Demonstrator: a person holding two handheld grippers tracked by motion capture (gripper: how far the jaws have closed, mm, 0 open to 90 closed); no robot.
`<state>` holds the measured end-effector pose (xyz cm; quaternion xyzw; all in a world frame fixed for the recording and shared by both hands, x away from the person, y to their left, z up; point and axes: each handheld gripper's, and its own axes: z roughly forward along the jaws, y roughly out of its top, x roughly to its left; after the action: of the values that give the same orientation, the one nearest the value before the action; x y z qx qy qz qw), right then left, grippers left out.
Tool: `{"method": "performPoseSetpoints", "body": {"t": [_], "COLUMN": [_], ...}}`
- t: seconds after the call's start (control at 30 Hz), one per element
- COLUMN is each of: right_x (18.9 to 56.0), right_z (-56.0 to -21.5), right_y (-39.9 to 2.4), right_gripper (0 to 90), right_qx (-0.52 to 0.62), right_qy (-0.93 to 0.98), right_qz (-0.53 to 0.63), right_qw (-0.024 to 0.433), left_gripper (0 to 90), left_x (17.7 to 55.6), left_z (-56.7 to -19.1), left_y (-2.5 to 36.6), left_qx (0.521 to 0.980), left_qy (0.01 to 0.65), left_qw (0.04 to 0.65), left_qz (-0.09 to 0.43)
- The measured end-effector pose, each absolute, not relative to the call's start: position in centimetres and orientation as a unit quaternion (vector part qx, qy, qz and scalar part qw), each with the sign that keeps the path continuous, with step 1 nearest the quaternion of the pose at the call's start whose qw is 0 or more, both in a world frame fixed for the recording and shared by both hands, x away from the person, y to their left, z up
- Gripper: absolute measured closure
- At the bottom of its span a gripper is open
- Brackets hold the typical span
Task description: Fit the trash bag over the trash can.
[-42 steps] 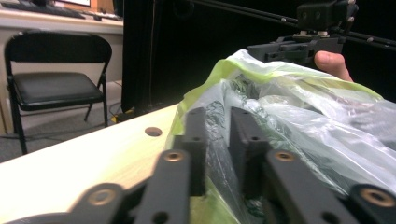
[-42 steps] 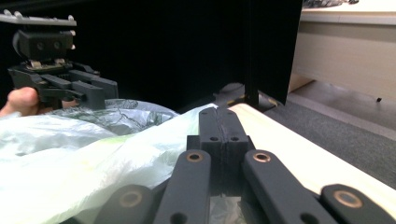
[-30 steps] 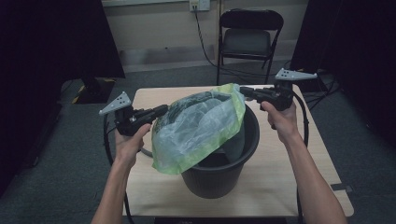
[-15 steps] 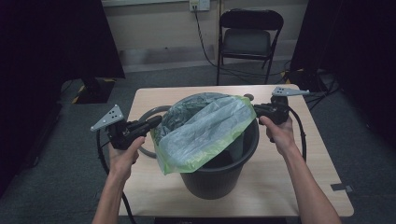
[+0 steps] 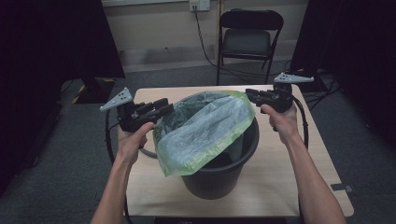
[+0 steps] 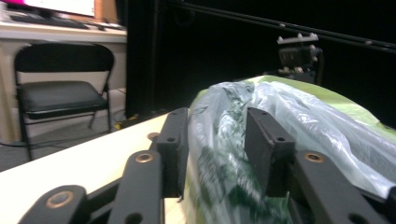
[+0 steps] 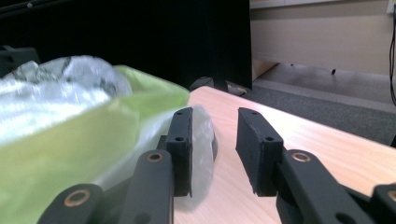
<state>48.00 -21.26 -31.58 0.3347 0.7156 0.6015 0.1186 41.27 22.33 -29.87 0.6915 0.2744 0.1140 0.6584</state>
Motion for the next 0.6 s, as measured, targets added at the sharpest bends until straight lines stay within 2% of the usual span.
{"method": "performPoseSetpoints", "body": {"t": [0.13, 0.2, 0.4, 0.6], "right_x": [48.1, 48.0, 46.7, 45.7], "right_z": [-30.2, -29.7, -27.9, -26.9], "right_y": [-21.3, -21.3, -20.7, -18.7], "right_gripper": [64.4, 63.4, 58.2, 52.8], "right_qx": [0.337, 0.335, 0.318, 0.278], "right_qy": [0.706, 0.702, 0.699, 0.717], "right_qz": [0.608, 0.613, 0.625, 0.627], "right_qw": [0.134, 0.138, 0.145, 0.121], "left_gripper": [85.6, 90.0, 90.0, 90.0], "left_x": [41.2, 41.1, 39.6, 37.2], "left_z": [-30.0, -30.1, -30.5, -31.5], "left_y": [22.4, 22.8, 24.0, 24.7], "left_qx": [0.688, 0.69, 0.688, 0.685], "left_qy": [0.278, 0.28, 0.286, 0.287], "left_qw": [0.66, 0.657, 0.654, 0.654], "left_qz": [0.119, 0.122, 0.133, 0.143]}}
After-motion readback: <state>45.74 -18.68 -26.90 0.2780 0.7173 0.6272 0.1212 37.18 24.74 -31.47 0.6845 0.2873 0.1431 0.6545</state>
